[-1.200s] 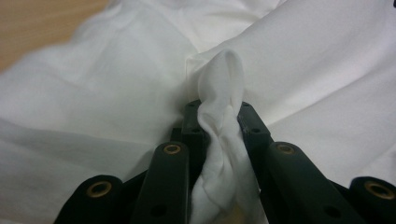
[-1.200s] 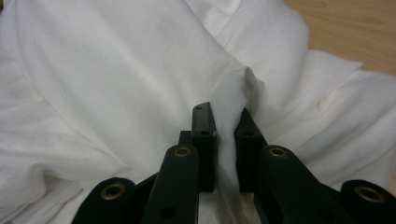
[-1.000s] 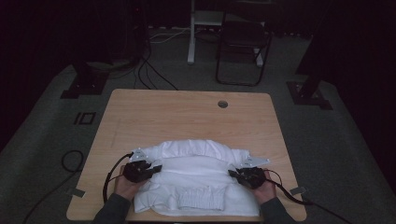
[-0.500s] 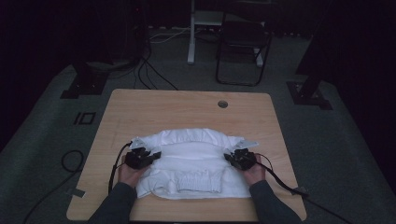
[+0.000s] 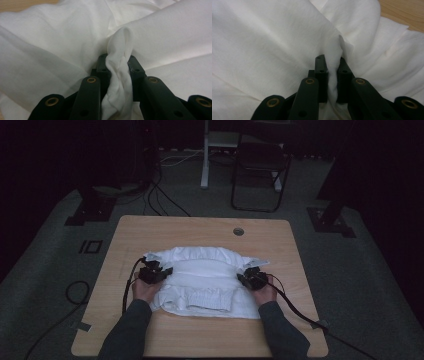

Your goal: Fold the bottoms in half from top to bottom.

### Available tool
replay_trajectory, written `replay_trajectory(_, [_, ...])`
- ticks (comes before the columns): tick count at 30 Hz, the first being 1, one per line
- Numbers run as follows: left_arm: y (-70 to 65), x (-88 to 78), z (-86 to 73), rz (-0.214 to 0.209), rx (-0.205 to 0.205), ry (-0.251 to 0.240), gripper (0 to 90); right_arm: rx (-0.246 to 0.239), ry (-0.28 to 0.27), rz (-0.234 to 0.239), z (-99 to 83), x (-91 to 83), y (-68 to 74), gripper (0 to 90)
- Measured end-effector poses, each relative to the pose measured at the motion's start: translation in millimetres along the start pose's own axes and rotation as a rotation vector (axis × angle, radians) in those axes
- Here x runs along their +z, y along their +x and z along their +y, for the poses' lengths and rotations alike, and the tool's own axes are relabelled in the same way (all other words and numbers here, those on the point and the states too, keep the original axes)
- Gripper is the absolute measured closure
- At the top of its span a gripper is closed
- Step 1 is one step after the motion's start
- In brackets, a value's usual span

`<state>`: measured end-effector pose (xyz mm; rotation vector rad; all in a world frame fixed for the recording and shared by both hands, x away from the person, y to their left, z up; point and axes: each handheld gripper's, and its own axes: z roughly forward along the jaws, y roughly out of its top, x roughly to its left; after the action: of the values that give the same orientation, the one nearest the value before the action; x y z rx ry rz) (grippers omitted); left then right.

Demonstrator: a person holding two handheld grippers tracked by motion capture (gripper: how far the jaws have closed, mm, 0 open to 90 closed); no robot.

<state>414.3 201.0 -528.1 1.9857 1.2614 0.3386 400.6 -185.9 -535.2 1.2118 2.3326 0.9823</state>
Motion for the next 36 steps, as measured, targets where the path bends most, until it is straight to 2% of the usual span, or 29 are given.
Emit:
replay_trajectory(2, [-0.5, -4.9, 3.5, -0.004, -0.024, -0.004, 77.3, 0.006, -0.006, 0.009, 2.1, -2.8, -3.0, 83.1])
replay_trajectory(4, [0.5, -16.1, 6.4, -0.021, -0.031, -0.034, 77.6, 0.017, -0.036, 0.011, 4.6, -10.7, -7.6, 83.6])
replay_trajectory(7, [3.5, -41.7, 12.9, -0.079, -0.057, -0.121, 78.6, 0.026, -0.112, -0.001, 10.9, -32.9, -14.3, 84.0])
replay_trajectory(9, [0.6, -61.1, 18.4, -0.117, -0.047, -0.179, 79.0, 0.038, -0.187, 0.014, 17.1, -52.6, -18.2, 84.2])
replay_trajectory(13, [-9.3, -98.8, 21.7, -0.186, -0.038, -0.307, 79.1, 0.009, -0.311, 0.014, 25.9, -92.8, -15.7, 84.2])
replay_trajectory(14, [-11.4, -104.9, 20.4, -0.203, -0.03, -0.322, 79.1, 0.004, -0.332, 0.015, 25.6, -101.0, -14.5, 84.3])
replay_trajectory(17, [-17.9, -111.4, 9.1, -0.209, 0.005, -0.296, 79.0, -0.011, -0.352, 0.037, 17.0, -115.4, -9.2, 84.1])
replay_trajectory(19, [-18.8, -107.6, -3.8, -0.214, 0.002, -0.26, 78.8, -0.032, -0.33, 0.038, 5.1, -117.2, -1.6, 84.1])
replay_trajectory(22, [-16.8, -94.3, -24.7, -0.22, -0.027, -0.182, 77.6, -0.046, -0.269, 0.07, -18.1, -110.0, 9.8, 83.4])
replay_trajectory(23, [-16.1, -90.1, -29.4, -0.21, -0.019, -0.152, 74.2, -0.053, -0.238, 0.08, -25.0, -106.0, 12.8, 81.8])
replay_trajectory(25, [-14.8, -89.2, -31.7, -0.18, -0.037, -0.151, 60.9, -0.072, -0.183, 0.117, -33.2, -100.3, 15.7, 68.5])
replay_trajectory(26, [-14.2, -92.8, -29.0, -0.179, -0.042, -0.177, 57.8, -0.078, -0.18, 0.109, -33.8, -100.9, 16.6, 59.6])
replay_trajectory(27, [-14.7, -97.7, -24.3, -0.176, -0.042, -0.203, 55.7, -0.08, -0.197, 0.09, -32.0, -104.0, 16.3, 54.2])
replay_trajectory(29, [-20.4, -107.5, -10.9, -0.145, -0.019, -0.243, 53.6, -0.056, -0.27, 0.073, -22.9, -115.1, 15.1, 47.5])
replay_trajectory(31, [-28.9, -113.4, 4.2, -0.109, 0.02, -0.268, 54.2, -0.045, -0.316, 0.052, -9.1, -124.2, 15.9, 48.6])
replay_trajectory(33, [-37.4, -114.1, 18.6, -0.087, 0.045, -0.281, 56.4, -0.042, -0.34, 0.046, 5.5, -125.9, 19.4, 52.5])
replay_trajectory(35, [-46.2, -108.9, 30.7, -0.067, 0.062, -0.271, 59.6, -0.038, -0.326, 0.039, 18.7, -118.8, 23.7, 56.9])
replay_trajectory(36, [-50.1, -104.5, 35.2, -0.068, 0.074, -0.262, 60.8, -0.037, -0.297, 0.025, 24.3, -111.8, 25.8, 57.8])
